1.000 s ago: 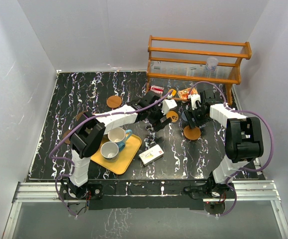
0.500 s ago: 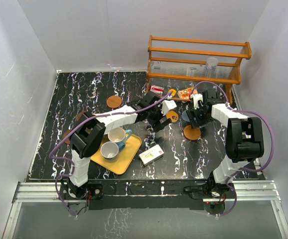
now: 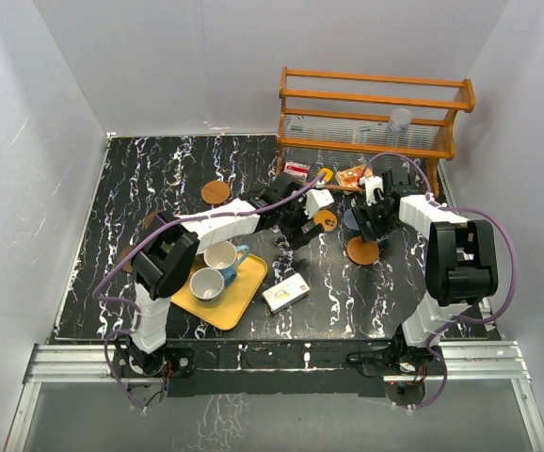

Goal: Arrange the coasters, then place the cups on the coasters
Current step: Move the coaster to the center of the board.

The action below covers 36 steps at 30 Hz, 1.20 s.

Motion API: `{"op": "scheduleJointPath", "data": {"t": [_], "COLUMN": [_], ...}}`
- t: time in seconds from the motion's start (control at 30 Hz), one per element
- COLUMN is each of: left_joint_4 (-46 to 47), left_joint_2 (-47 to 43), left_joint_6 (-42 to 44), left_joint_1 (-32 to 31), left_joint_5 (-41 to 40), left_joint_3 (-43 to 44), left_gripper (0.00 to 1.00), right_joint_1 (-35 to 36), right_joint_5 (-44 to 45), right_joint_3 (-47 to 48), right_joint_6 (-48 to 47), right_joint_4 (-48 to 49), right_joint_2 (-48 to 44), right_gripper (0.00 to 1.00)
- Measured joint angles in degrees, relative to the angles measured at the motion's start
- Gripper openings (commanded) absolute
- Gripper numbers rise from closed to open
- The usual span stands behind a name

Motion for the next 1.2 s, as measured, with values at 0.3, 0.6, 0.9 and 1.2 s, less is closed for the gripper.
{"op": "scheduleJointPath", "data": {"t": [0.3, 0.6, 0.9, 1.2], "left_joint_4": [0.0, -0.1, -1.7, -1.5], "left_joint_2": [0.0, -0.1, -2.0, -4.3], "left_joint_6": [0.2, 0.4, -0.1, -1.0], "left_joint_1": [0.0, 0.0, 2.5, 11.9], "left_joint_5": [-0.6, -1.6, -4.0, -6.4], "left_joint_3": [0.0, 0.0, 1.2, 1.8], "left_gripper": [0.99, 0.99, 0.99, 0.99], "right_joint_1": [-0.1, -0.2, -0.2, -0.2], "right_joint_5": [-0.4, -1.4, -4.4, -8.3], "right_joint_3": [0.2, 0.4, 2.4, 2.1], "right_joint_6": [0.0, -0.1, 0.2, 2.1], "right_joint_4": [-0.2, -4.0, -6.3, -3.0], "right_joint_2": [0.1, -0.7, -6.9, -12.9], "right_gripper": [0.70, 0.72, 0.75, 0.83]}}
